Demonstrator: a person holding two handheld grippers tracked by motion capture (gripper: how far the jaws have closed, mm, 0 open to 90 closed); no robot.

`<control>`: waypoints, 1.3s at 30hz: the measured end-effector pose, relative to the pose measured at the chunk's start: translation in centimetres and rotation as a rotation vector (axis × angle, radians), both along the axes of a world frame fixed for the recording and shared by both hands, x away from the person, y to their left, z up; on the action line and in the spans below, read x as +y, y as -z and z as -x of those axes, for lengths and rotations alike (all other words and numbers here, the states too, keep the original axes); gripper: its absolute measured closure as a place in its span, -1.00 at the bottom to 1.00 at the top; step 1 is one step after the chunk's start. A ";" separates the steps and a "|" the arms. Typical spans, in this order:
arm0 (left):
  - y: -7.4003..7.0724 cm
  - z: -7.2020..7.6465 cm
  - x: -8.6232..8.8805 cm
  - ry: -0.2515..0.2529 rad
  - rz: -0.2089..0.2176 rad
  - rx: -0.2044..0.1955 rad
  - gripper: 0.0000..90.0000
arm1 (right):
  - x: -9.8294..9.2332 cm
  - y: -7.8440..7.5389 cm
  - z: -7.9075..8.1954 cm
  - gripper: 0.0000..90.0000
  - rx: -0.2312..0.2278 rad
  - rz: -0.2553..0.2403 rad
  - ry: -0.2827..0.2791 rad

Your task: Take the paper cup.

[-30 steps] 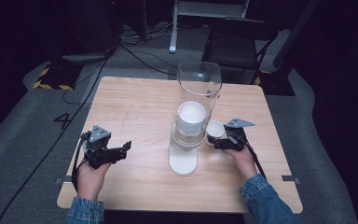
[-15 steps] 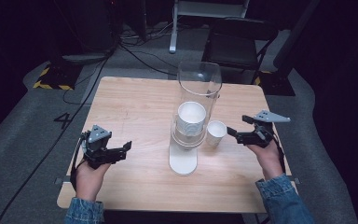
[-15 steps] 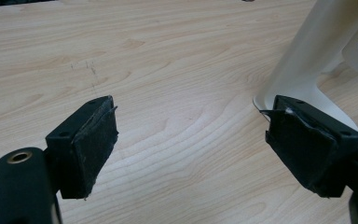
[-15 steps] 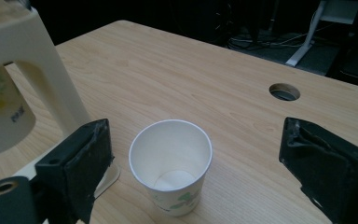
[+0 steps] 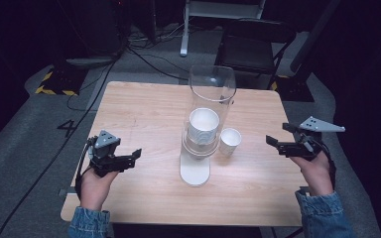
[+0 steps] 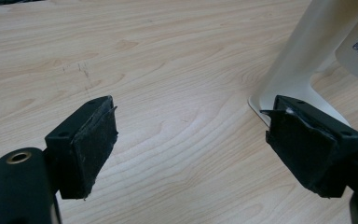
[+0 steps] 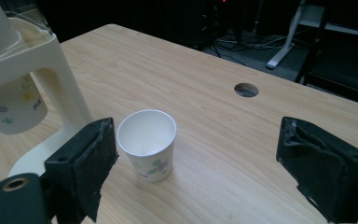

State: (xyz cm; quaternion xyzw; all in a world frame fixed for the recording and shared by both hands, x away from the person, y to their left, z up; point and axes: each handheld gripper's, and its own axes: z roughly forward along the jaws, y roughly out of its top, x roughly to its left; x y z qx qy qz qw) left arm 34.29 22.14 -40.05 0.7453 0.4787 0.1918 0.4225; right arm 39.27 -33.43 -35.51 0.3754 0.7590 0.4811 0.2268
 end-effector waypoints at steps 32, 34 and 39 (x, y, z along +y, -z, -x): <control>1.5 -0.8 1.6 -0.032 -0.050 0.066 -0.64 | -3.1 5.2 -1.2 -0.67 0.195 0.096 0.065; 1.5 -0.7 1.6 -0.029 -0.055 0.065 -0.64 | -2.9 5.2 -1.2 -0.67 0.191 0.102 0.057; 1.5 -0.8 1.5 -0.028 -0.064 0.063 -0.64 | -2.6 5.2 -1.2 -0.67 0.180 0.110 0.043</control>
